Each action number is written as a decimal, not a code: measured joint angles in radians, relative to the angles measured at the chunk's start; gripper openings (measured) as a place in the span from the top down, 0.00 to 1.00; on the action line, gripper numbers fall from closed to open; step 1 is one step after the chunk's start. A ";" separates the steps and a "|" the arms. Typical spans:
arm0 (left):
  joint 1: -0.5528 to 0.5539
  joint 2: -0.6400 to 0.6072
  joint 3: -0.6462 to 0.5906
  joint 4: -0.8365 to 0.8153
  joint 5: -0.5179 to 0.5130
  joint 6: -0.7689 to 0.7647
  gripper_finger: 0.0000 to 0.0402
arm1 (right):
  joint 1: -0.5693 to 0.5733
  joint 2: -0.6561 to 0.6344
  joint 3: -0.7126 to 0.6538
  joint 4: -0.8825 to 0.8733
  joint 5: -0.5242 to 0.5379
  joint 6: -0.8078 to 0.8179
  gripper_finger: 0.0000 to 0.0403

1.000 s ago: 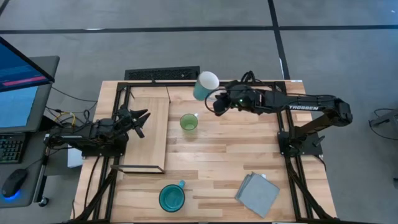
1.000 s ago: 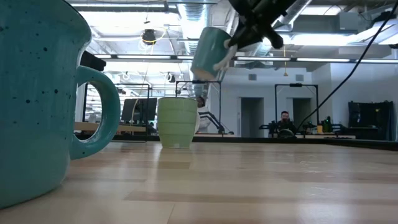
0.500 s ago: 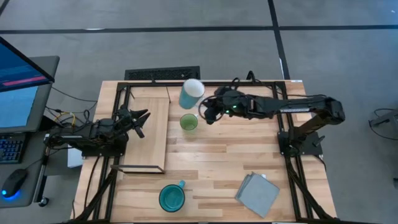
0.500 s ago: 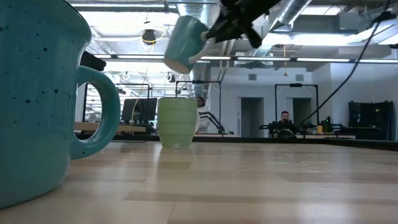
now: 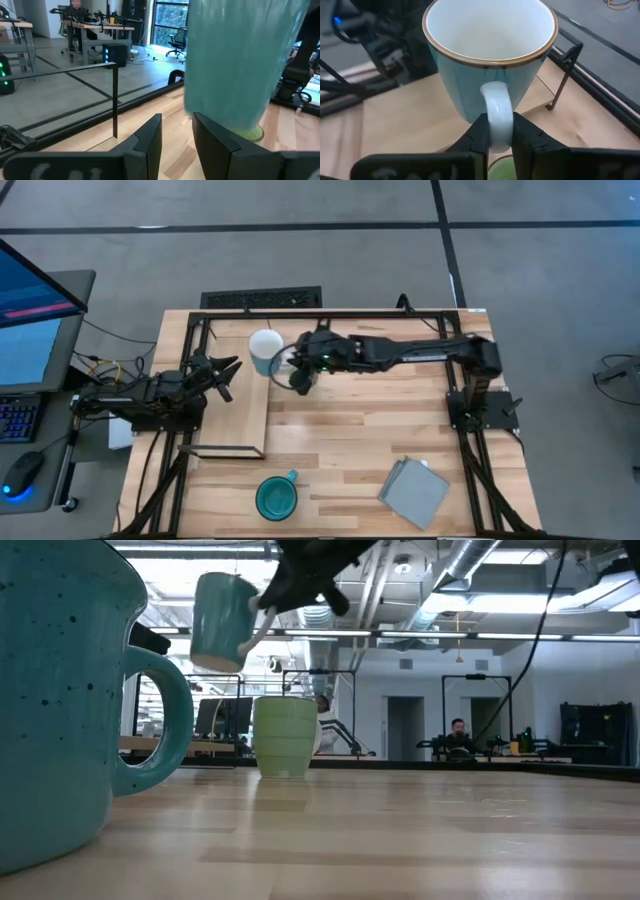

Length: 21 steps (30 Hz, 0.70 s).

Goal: Stack small to large cups/mugs on shelf
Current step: Put the light blue mug on the shelf

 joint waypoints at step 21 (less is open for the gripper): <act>0.000 0.002 -0.002 -0.005 0.504 -0.093 0.76 | -0.065 0.170 0.230 -0.108 0.001 -0.065 0.84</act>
